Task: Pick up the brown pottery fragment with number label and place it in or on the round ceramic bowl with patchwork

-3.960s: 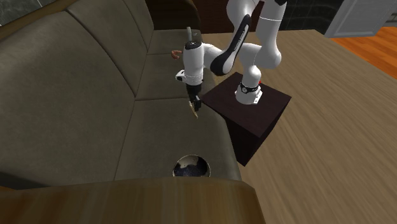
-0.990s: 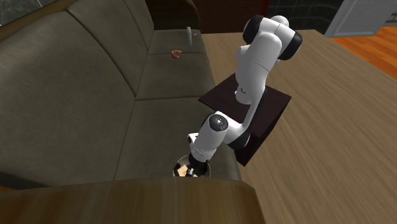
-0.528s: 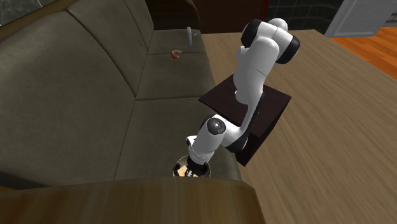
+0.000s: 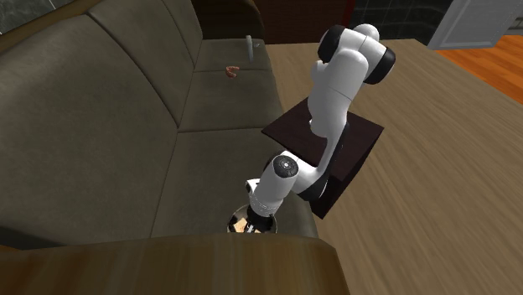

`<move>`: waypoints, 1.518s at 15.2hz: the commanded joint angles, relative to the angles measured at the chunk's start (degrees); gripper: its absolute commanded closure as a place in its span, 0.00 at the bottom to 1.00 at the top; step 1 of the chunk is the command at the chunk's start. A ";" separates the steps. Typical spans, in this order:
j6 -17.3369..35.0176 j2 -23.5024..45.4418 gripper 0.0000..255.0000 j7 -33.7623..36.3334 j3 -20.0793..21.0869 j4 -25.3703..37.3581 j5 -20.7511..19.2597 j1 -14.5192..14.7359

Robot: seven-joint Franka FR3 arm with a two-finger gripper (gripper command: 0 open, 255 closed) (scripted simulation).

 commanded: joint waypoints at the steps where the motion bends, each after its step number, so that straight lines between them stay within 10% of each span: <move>1: -0.03 0.04 1.00 0.03 -0.02 -0.10 -0.01 0.02; 23: -9.15 -9.89 1.00 0.09 -3.87 -0.71 -3.06 3.05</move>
